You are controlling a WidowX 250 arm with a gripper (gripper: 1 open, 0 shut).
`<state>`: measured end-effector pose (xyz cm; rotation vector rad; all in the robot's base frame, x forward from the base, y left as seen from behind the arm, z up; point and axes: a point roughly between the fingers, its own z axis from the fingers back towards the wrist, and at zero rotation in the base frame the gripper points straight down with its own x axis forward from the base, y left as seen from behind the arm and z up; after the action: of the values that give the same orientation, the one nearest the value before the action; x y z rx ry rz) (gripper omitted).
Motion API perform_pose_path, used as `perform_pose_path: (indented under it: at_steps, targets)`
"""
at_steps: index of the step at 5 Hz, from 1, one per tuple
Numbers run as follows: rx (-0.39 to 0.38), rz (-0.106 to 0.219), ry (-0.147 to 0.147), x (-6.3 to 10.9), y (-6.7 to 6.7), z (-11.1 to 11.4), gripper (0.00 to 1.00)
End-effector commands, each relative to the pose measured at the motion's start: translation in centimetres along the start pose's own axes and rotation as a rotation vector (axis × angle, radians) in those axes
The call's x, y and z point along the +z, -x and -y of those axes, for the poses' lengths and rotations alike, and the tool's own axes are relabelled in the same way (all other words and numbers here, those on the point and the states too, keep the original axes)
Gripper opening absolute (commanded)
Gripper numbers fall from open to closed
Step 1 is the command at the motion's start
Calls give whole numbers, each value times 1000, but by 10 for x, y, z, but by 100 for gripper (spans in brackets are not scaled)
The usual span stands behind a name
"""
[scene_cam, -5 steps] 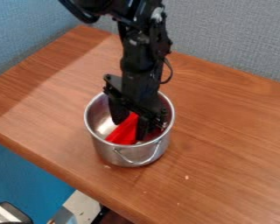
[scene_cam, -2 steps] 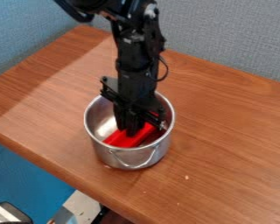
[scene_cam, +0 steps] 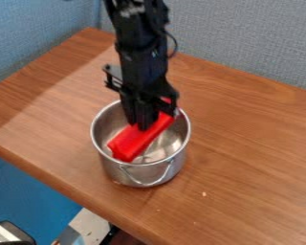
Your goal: Move the red object from the metal pot to the table
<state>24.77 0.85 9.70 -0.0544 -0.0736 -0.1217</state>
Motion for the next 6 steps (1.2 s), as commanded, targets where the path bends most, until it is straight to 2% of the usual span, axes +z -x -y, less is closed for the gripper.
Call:
perform_pose_path:
  at_steps: [1,2,3,4,5,6]
  targets:
    - [15,83,31,25,-10,-1,0]
    - [26,113,68,40,-15,1,0]
    - [7,178,96,62,-32,20,0]
    - [-36,206,111,77,-49,49,0]
    - [-66,208,116,73,-65,86,0]
    - [-52,182,105,57,-74,99,0]
